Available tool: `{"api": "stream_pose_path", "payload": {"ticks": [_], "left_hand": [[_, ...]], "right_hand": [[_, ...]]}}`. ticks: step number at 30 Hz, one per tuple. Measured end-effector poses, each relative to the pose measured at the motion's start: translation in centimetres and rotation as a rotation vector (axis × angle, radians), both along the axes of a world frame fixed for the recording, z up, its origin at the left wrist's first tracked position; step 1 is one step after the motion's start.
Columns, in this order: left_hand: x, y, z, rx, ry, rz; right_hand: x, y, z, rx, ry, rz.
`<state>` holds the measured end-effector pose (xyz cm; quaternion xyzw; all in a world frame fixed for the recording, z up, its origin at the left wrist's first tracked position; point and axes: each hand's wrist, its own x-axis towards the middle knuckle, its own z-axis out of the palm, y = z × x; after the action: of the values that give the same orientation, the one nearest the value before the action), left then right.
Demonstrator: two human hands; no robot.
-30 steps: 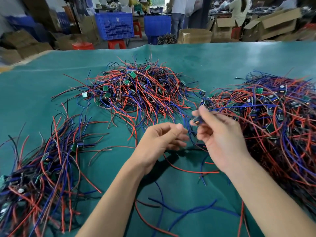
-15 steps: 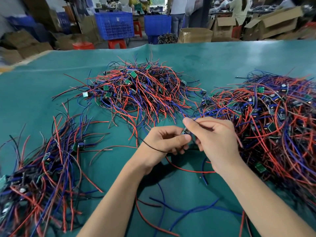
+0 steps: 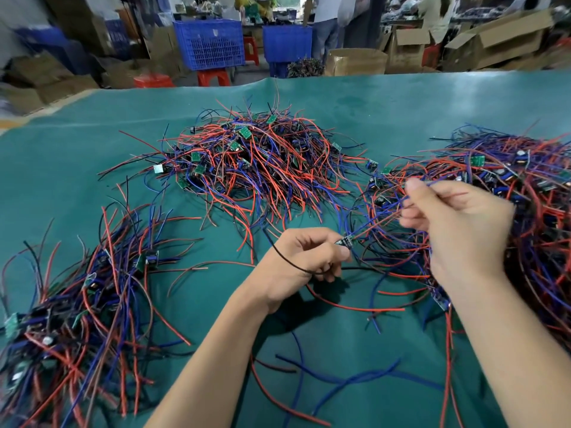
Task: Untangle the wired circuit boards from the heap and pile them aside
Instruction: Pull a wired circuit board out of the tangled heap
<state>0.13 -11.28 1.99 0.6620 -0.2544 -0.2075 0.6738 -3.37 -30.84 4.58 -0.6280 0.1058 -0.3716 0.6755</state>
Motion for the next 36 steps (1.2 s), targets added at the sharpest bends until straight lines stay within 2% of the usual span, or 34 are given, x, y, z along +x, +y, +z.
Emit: {"api": "stream_pose_path", "payload": {"ticks": [3,6,8,9,11,13,15,17,21,27,31,33,36], "left_hand": [[0.0,0.0,-0.1,-0.008,0.013,0.014],[0.3,0.1,-0.3,-0.102,0.062,0.104],[0.6,0.1,-0.6,-0.143,0.089,0.156],[0.7,0.2,-0.8,-0.151,0.093,0.162],[0.7,0.3,-1.0,-0.167,0.073,0.134],[0.7,0.6,-1.0,-0.147,0.011,0.081],[0.6,0.7,-0.9,-0.118,-0.023,0.051],[0.5,0.6,-0.7,-0.099,-0.005,0.067],[0.6,0.7,-0.3,-0.093,0.066,0.108],[0.4,0.6,-0.2,-0.01,0.005,0.009],[0.2,0.5,-0.3,0.056,-0.028,-0.018],[0.1,0.4,-0.3,0.081,-0.037,-0.01],[0.2,0.3,-0.3,0.065,-0.019,0.033]], "right_hand": [[0.0,-0.3,0.8,0.089,-0.089,-0.05],[0.1,-0.6,1.2,0.161,-0.215,-0.13],[0.2,-0.1,1.0,0.135,-0.145,-0.139],[0.1,0.7,0.7,0.049,-0.045,-0.09],[0.0,2.7,-0.5,-0.17,0.182,0.174],[-0.2,4.3,-1.6,-0.392,0.31,0.408],[-0.3,4.6,-1.9,-0.474,0.293,0.472],[-0.3,3.9,-1.7,-0.428,0.235,0.49],[-0.2,2.9,-1.0,-0.367,0.156,0.423],[-0.4,0.2,1.2,-0.332,-0.015,0.053],[-1.4,-1.4,3.6,-0.24,-0.085,-0.08],[-1.9,-3.4,5.8,-0.223,-0.052,-0.056],[-0.9,-7.1,8.9,-0.284,0.261,0.012]]}}
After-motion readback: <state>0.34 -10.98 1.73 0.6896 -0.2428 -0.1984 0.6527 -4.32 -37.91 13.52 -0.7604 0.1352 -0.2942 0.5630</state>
